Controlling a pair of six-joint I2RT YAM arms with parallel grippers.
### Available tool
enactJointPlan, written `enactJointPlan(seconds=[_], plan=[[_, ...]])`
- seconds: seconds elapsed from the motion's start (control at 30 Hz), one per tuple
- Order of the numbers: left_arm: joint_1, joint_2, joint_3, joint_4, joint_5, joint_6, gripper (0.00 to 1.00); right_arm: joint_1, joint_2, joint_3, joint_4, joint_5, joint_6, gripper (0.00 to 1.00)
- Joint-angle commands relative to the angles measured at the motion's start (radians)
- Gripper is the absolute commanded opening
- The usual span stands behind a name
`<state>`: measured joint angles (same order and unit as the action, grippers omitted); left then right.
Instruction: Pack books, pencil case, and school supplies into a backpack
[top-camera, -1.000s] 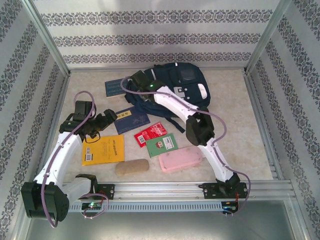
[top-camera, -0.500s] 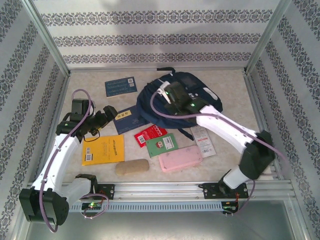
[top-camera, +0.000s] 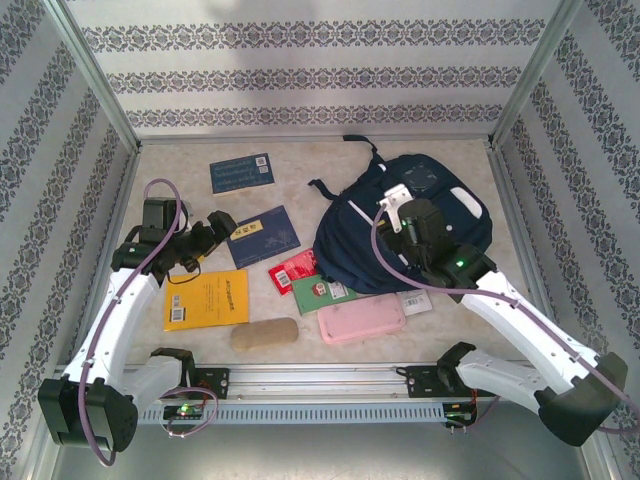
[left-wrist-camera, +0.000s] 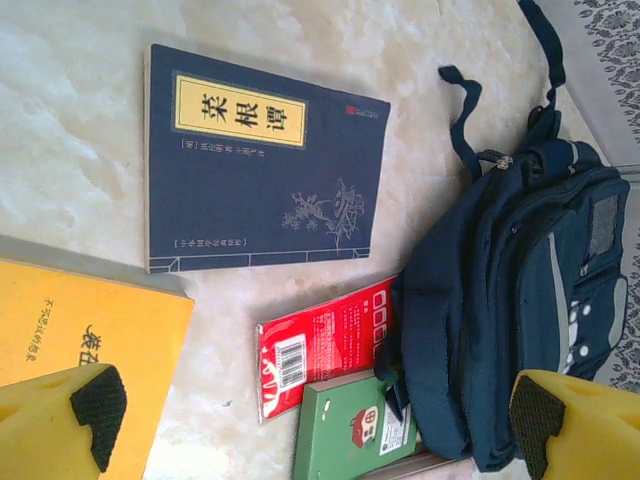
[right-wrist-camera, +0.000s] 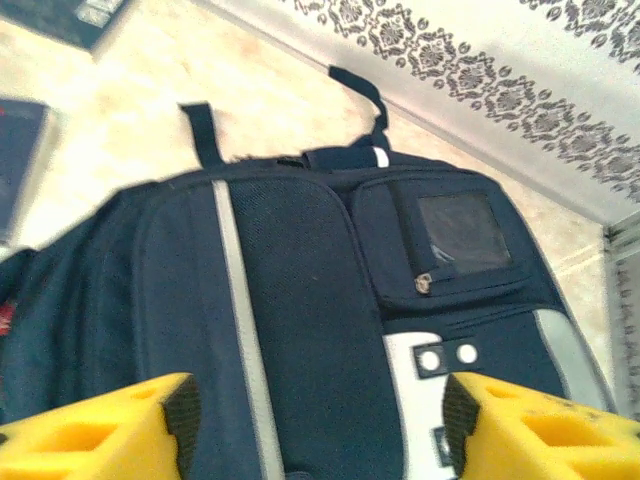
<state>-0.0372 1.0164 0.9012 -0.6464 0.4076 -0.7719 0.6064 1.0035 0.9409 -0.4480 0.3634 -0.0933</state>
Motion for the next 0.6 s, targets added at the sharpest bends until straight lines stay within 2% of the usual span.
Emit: enactJointPlan(seconds=[0.0, 0.1, 0.13, 0.17, 0.23, 0.37, 0.43, 0.57], plan=[[0.003, -0.009, 0.007, -0.011, 0.013, -0.006, 1.00, -0.004, 0.019, 0.055, -0.015, -0.088, 0.171, 0.67], [0.002, 0.003, 0.003, 0.013, 0.040, -0.015, 0.99, -0.028, 0.139, 0.154, -0.111, -0.097, 0.254, 0.55], [0.001, 0.011, 0.006, 0.018, 0.054, -0.016, 1.00, -0.043, 0.177, 0.175, -0.127, -0.117, 0.278, 0.54], [-0.005, 0.024, 0.013, 0.018, 0.064, -0.017, 1.00, -0.067, 0.220, 0.201, -0.141, -0.165, 0.303, 0.55], [-0.020, 0.045, 0.025, 0.014, 0.072, -0.011, 1.00, -0.122, 0.313, 0.253, -0.172, -0.274, 0.333, 0.64], [-0.058, 0.085, 0.041, 0.023, 0.069, -0.003, 1.00, -0.242, 0.512, 0.387, -0.223, -0.594, 0.362, 0.81], [-0.076, 0.109, 0.049, 0.028, 0.068, 0.003, 1.00, -0.266, 0.600, 0.457, -0.233, -0.630, 0.359, 0.85], [-0.095, 0.166, 0.074, 0.023, 0.068, 0.023, 1.00, -0.319, 0.783, 0.628, -0.294, -0.688, 0.350, 0.86]])
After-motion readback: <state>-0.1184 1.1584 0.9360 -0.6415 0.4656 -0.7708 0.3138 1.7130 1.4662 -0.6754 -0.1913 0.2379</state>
